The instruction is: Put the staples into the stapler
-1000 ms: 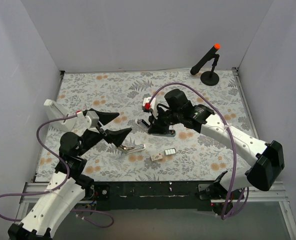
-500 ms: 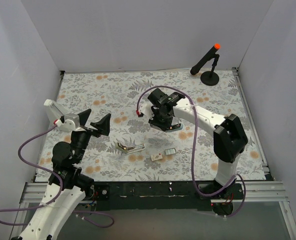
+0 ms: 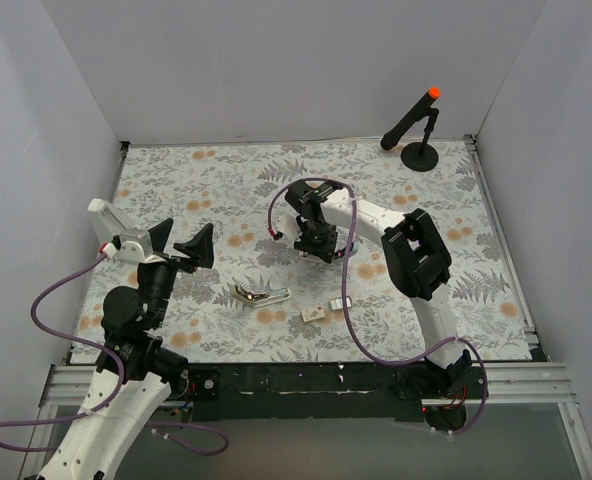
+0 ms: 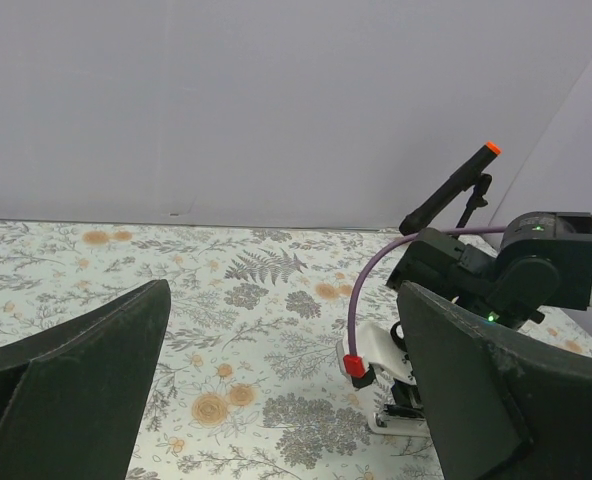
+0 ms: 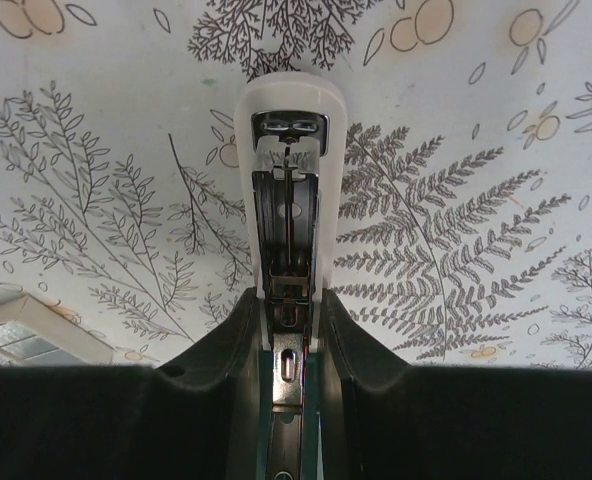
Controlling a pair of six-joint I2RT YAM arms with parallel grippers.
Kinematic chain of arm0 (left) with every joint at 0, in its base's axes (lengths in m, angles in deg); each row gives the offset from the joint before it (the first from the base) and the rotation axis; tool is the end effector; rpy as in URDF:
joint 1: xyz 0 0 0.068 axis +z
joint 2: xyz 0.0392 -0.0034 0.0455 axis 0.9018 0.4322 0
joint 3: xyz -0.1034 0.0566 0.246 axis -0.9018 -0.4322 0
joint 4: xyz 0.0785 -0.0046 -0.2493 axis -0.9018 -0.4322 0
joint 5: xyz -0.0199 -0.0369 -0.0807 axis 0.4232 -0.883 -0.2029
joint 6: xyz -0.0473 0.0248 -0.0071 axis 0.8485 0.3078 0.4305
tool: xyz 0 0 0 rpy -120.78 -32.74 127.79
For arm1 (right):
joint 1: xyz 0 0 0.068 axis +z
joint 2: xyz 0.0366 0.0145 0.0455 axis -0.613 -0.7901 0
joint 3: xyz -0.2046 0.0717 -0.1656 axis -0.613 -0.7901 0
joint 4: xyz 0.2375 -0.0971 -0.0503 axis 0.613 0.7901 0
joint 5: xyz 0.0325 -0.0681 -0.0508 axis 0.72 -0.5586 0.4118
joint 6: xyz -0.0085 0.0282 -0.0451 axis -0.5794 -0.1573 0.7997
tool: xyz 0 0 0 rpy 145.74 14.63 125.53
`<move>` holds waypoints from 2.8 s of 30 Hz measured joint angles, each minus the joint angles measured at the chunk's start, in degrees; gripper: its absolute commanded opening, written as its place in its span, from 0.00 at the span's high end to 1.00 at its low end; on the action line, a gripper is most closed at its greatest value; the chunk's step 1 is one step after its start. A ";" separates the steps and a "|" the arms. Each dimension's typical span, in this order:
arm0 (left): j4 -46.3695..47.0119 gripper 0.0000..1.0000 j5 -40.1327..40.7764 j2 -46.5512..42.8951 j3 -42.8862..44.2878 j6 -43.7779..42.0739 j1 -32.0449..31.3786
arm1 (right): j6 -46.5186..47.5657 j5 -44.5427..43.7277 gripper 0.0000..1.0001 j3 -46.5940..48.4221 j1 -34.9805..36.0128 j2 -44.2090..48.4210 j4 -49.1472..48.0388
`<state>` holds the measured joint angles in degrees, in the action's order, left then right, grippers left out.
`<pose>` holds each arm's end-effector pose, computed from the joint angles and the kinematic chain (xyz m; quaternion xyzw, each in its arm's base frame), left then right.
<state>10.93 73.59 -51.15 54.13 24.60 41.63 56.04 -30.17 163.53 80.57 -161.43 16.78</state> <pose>0.0986 -0.0349 0.3231 -0.2004 0.5800 -0.4166 0.6707 0.3159 0.2910 0.1867 -0.6421 0.7619 -0.0094 0.0845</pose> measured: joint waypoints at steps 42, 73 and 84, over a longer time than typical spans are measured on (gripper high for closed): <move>-1.27 0.02 0.07 4.72 0.17 5.66 0.15 | -28.41 -4.35 0.06 -21.86 -2.32 47.04 -30.03; -6.69 0.02 7.34 12.09 2.16 6.99 1.64 | -63.98 -11.10 0.49 -58.47 3.93 61.05 -31.82; -7.32 0.02 5.99 12.96 2.73 7.04 1.73 | -66.01 -11.34 0.60 -59.19 6.27 53.75 -33.33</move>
<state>3.60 79.58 -38.19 56.86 31.64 43.35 -9.97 -41.51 104.34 86.84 -107.68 -16.55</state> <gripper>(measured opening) 0.981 0.423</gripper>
